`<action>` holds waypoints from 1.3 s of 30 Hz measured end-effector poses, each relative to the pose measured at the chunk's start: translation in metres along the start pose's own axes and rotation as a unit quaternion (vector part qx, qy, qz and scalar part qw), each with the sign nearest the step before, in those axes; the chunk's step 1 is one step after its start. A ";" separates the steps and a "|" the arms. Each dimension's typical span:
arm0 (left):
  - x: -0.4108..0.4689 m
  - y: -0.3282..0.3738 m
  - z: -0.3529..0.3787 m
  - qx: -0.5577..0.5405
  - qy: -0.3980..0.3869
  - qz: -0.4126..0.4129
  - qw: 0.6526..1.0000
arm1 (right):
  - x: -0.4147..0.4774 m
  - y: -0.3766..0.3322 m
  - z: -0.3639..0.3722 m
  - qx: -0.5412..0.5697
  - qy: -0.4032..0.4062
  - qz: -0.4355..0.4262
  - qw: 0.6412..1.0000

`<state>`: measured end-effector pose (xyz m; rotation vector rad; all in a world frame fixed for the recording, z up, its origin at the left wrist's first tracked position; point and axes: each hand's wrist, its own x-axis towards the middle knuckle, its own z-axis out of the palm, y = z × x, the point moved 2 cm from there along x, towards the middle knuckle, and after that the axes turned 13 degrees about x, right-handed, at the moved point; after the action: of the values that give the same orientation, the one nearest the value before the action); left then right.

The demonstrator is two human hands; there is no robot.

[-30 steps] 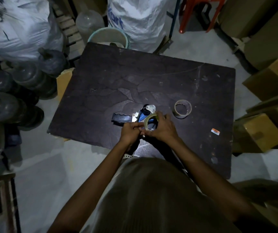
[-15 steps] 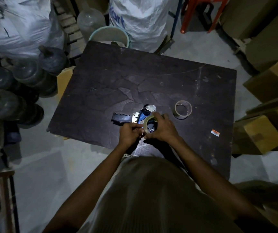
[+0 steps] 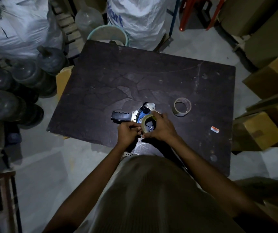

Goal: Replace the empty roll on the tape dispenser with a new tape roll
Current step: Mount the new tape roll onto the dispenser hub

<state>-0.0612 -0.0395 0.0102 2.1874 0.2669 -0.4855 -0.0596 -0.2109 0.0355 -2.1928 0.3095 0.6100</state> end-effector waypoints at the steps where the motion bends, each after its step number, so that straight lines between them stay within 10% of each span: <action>1: -0.001 -0.001 0.000 -0.013 -0.005 -0.014 1.000 | -0.001 0.000 0.002 -0.002 0.003 -0.001 1.000; 27: 0.002 0.013 0.010 0.070 -0.015 0.013 0.997 | -0.013 0.015 0.014 0.070 0.015 0.008 0.997; 39: 0.003 -0.002 0.006 -0.061 -0.003 -0.071 0.996 | -0.010 0.018 0.006 0.102 0.047 -0.041 0.993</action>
<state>-0.0601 -0.0428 0.0042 2.0560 0.4394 -0.5410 -0.0774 -0.2173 0.0251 -2.0287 0.3160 0.4119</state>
